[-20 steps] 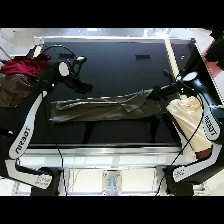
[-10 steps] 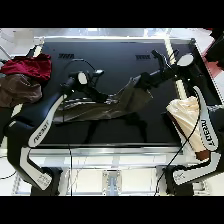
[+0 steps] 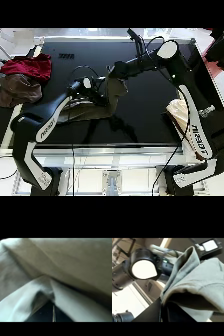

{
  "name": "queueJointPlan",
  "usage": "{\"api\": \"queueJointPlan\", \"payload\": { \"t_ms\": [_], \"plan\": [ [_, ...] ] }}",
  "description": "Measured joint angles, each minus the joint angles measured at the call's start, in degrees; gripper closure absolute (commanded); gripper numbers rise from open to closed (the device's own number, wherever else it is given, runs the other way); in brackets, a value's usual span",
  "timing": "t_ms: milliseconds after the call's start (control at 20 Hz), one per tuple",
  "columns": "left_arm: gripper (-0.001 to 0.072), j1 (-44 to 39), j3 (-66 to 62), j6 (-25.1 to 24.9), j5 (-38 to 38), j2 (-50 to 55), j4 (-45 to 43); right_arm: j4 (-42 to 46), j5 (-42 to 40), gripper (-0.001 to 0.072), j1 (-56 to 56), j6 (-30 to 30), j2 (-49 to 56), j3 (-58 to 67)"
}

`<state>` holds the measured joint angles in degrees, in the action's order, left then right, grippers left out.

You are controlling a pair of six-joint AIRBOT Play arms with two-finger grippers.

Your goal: Fold the shirts.

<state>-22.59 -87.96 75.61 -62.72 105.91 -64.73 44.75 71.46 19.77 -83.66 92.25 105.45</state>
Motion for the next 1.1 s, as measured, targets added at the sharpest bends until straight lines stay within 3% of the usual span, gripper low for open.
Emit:
{"api": "queueJointPlan", "payload": {
  "t_ms": [200,450,750,800,850,900,1100],
  "plan": [
    [0.0698,6.12,0.00,-1.64,-6.80,-6.16,-0.35,-0.02,-3.26,0.0702,4.11,-1.27,1.22,0.87],
    [0.0698,16.83,0.00,-6.91,-20.98,-14.27,-2.14,-0.66,-10.78,0.0702,11.06,-2.40,5.07,1.14],
    [0.0698,30.25,0.00,-8.22,-25.46,-20.94,-2.64,-3.13,-26.08,0.0699,22.14,-2.80,11.82,1.18],
    [0.0698,32.26,0.00,-8.20,-25.59,-21.66,-2.64,-3.76,-29.22,0.0597,23.69,-2.80,12.87,1.18],
    [0.0697,33.83,0.00,-8.17,-25.81,-22.16,-2.62,-4.28,-32.89,0.0318,25.22,-2.93,13.84,1.18],
    [0.0698,35.34,0.00,-8.13,-25.90,-22.69,-2.56,-4.81,-36.28,0.0138,26.47,-2.93,14.45,1.20],
    [0.0697,38.88,0.00,-7.50,-26.29,-23.80,-2.45,-5.18,-43.23,0.0133,28.41,-2.91,15.65,3.48]
  ]
}}
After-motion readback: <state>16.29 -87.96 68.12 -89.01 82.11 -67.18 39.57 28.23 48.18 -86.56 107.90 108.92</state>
